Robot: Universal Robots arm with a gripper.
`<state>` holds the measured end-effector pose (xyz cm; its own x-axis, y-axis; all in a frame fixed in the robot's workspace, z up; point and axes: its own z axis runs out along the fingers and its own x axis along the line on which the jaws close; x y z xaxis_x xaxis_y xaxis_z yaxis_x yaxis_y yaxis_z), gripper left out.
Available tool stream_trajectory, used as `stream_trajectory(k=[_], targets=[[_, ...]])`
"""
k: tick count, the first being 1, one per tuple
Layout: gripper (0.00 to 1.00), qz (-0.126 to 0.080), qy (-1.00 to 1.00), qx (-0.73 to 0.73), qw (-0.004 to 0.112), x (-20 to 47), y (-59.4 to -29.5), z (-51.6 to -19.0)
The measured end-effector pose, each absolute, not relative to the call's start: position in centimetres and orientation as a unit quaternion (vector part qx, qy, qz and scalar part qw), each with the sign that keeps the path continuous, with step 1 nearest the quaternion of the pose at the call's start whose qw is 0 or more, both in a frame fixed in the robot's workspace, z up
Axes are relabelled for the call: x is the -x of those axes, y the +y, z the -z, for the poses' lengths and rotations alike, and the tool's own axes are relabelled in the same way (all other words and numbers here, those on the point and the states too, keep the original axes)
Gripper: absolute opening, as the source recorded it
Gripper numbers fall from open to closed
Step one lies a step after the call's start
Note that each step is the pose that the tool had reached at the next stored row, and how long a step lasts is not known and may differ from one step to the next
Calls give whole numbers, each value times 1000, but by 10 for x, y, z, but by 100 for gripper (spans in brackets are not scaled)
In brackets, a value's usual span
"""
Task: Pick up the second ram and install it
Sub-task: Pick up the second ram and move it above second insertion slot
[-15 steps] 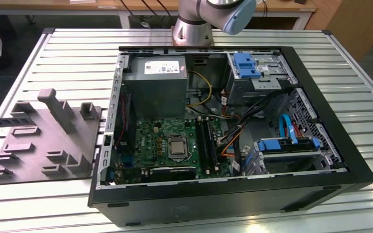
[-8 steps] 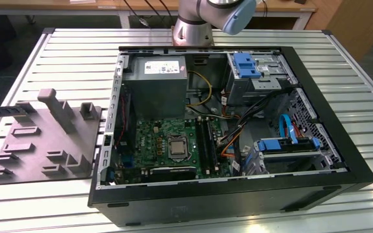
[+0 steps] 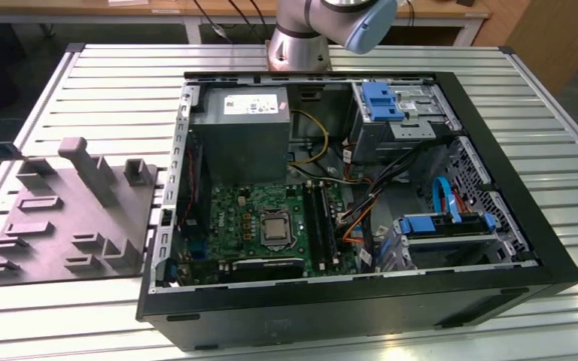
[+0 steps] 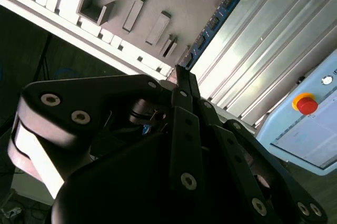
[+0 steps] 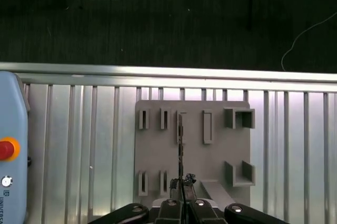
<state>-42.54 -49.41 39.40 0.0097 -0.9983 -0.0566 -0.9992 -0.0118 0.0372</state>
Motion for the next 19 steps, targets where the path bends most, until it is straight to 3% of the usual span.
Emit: stream_trajectory(k=[19], targets=[[12,-33,703,710,7,415,-494,-405]])
